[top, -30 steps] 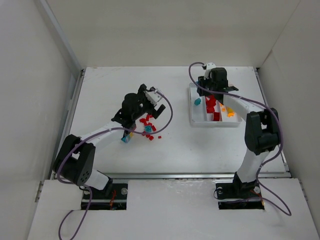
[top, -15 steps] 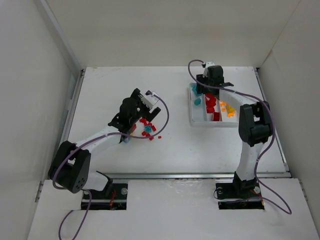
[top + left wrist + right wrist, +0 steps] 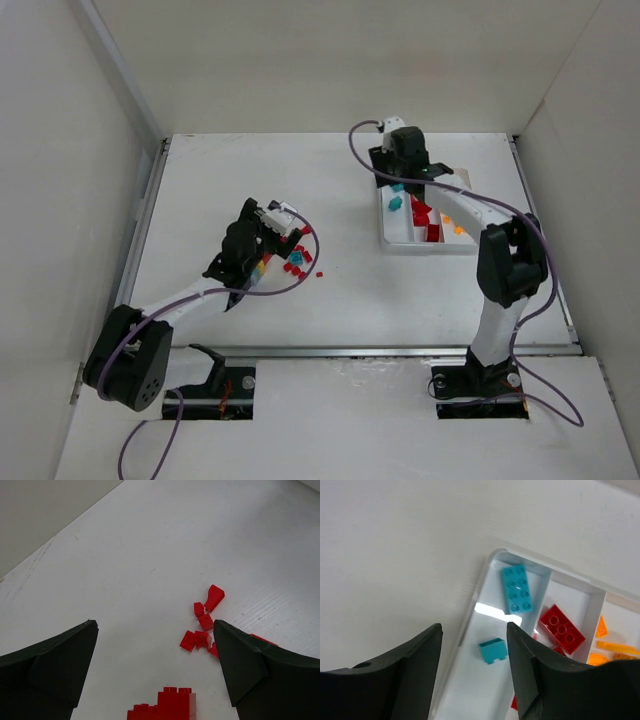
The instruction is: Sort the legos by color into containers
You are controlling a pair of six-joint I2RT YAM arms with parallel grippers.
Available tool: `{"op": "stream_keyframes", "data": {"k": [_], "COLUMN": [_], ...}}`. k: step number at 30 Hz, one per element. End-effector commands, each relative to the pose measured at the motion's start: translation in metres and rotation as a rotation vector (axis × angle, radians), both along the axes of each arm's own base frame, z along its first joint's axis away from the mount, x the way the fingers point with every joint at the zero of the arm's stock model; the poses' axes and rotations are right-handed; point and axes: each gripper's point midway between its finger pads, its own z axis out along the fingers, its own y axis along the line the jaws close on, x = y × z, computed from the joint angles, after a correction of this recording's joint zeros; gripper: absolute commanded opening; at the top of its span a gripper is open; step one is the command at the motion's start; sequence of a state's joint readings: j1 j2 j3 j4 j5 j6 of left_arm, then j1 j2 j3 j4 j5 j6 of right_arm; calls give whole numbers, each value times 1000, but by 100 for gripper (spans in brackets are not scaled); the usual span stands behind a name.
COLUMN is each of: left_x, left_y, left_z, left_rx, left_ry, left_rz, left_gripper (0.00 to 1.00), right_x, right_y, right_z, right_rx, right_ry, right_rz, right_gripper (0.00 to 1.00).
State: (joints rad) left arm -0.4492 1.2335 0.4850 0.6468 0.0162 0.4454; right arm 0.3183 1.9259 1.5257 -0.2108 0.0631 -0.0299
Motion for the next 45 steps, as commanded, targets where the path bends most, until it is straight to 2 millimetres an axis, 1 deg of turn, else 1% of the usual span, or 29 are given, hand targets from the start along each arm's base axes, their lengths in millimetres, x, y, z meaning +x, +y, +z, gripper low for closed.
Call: {"op": "stream_keyframes", "data": {"k": [1,3,7,8,9,12,14,17,19,21,22,23,24,25,26,28,29,30,31,32,33,34,36,38,40,41,43,44,45], "left_x": [6,4,-1,-3,-5,-11,-10,-10,-11,-11,-12,-13,-13,-14,-15,-16,-17,-17,-17,-17,-16,-14,-13,-13,-13,-13,-11,-12,-12], "left_y": [5,9,18,18,18,18,27,29,33,36,37,37,37,37,38,38,38,39,40,40,43,44,43,43,43,43,44,44,44], "left_z": [44,52,52,47,51,47,45,48,46,49,45,48,48,43,49,45,48,46,42,36,29,32,27,24,21,18,23,20,18], "left_rx": [-158,-219,-295,-303,-338,-339,-344,-362,-361,-375,-370,-375,-375,-370,-380,-376,-380,-376,-367,-358,-346,-353,-355,-350,-346,-341,-345,-348,-343], "left_ry": [-131,-144,-134,-124,-125,-119,-125,-130,-130,-136,-128,-136,-136,-128,-145,-138,-145,-138,-125,-107,-91,-86,-71,-63,-55,-46,-57,-43,-36], "left_rz": [50,67,118,120,122,111,164,177,187,195,197,196,196,197,194,195,194,195,207,210,228,240,244,245,246,248,255,258,260], "left_gripper": [100,100,100,100,100,100,100,100,100,100,100,100,100,100,100,100,100,100,100,100,100,100,100,100,100,100,100,100,100], "right_x": [-25,-35,-50,-52,-55,-60,-64,-75,-79,-82,-79,-77,-75,-76,-76,-78,-88,-85,-102,-97,-117,-121,-145,-160,-169,-172,-175,-178,-177], "right_y": [53,63,74,73,71,63,57,58,55,53,41,40,47,59,71,95,109,122,136,144,158,172,196,206,216,213,219,218,222], "right_z": [86,92,137,146,163,189,209,243,277,287,297,286,281,275,258,217,182,159,126,120,94,72,47,17,3,-15,-26,-43,-46], "right_rx": [-127,-154,-146,-146,-126,-93,-91,-135,-85,-20,30,59,139,162,150,128,94,59,14,26,-1,-10,-2,3,20,5,23,7,11], "right_ry": [-232,-252,-343,-365,-396,-449,-502,-600,-712,-757,-792,-766,-739,-726,-674,-568,-453,-383,-261,-243,-137,-71,10,69,86,123,154,191,200], "right_rz": [113,115,81,60,54,17,8,106,82,48,-2,-17,-25,62,129,235,275,291,338,342,395,425,480,496,515,508,517,522,531], "right_gripper": [60,61,65,73,100,100,100,100,100,100,100,100,100,100,100,100,97,93,85,81,76,70,69,69,69,69,66,66,62]}}
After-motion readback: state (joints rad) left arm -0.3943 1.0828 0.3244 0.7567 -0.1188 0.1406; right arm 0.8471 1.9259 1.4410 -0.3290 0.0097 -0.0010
